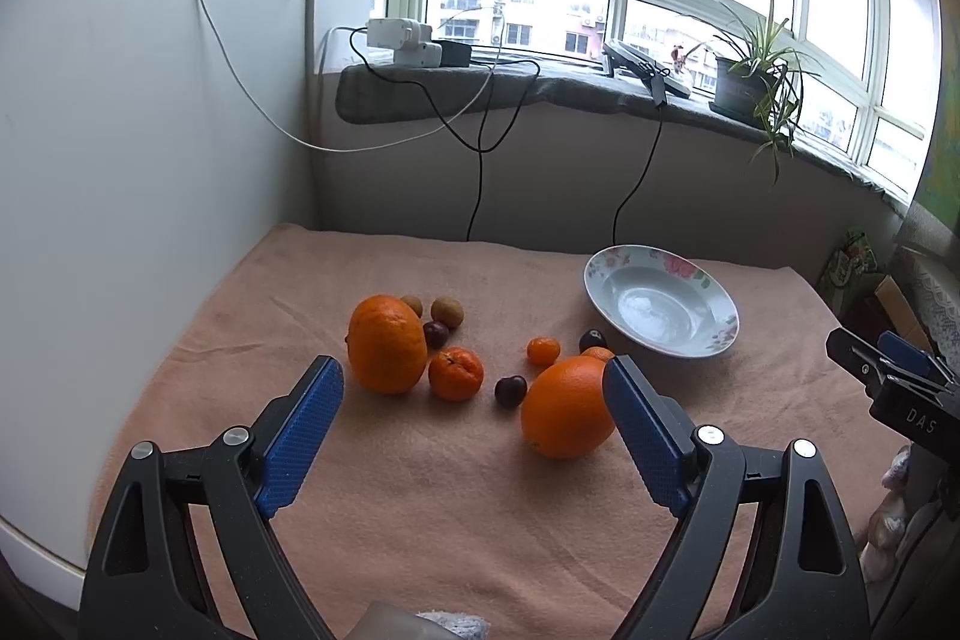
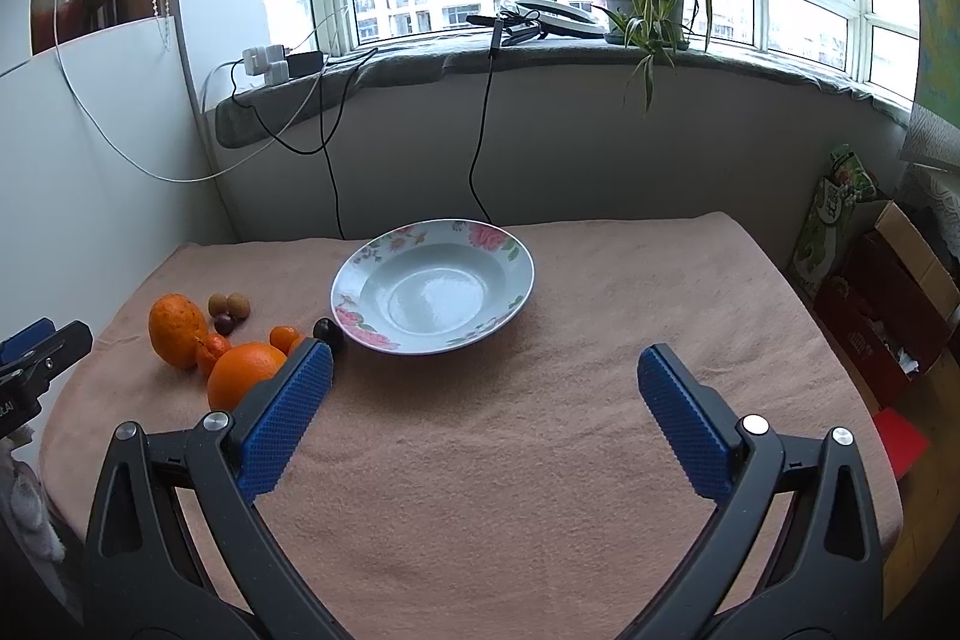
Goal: Organize fruits
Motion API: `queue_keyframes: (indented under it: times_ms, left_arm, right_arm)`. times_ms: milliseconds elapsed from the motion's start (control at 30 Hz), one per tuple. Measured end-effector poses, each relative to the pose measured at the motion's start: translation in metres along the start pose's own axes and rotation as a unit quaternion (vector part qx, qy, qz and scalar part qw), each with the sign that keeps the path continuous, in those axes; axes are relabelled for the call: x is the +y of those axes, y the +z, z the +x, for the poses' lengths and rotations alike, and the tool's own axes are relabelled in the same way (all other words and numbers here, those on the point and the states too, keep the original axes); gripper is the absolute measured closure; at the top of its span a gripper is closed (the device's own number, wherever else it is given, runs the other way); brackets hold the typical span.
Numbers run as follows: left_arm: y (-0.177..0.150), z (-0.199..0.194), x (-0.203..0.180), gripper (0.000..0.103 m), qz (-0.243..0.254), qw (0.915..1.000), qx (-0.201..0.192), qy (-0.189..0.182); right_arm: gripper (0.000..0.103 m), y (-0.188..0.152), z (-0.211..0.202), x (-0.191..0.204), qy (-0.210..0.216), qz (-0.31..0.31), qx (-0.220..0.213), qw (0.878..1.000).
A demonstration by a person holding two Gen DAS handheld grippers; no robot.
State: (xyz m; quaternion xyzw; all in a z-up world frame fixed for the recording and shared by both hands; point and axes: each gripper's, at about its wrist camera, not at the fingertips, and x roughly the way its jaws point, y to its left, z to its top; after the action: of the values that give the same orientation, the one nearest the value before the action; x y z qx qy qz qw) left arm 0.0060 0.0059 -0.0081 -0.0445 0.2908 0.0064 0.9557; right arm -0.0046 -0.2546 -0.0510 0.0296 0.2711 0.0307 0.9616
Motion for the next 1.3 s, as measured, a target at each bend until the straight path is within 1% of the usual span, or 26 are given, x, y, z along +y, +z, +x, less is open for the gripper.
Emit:
queue_keyframes:
  times_ms: [633,933,1167,1300]
  left_arm:
    - [-0.001,0.01,0.001,0.015,-0.003,0.9999,0.012,-0.004]
    - [-0.008,0.022,0.006,0.015,-0.013,0.9992,0.033,-0.018]
    - [-0.018,0.035,0.009,0.015,-0.026,0.9971,0.056,-0.045]
    - [-0.023,0.041,0.009,0.015,-0.035,0.9949,0.07,-0.063]
  right_arm:
    - [0.0,-0.004,0.013,0.002,0.01,0.0,0.014,1.0]
    - [0.0,-0.004,0.017,0.004,0.034,0.004,0.02,0.999]
    - [0.0,-0.004,0.031,0.008,0.067,0.005,0.038,0.997]
    - [0.0,-0.004,0.041,0.015,0.082,-0.008,0.05,0.995]
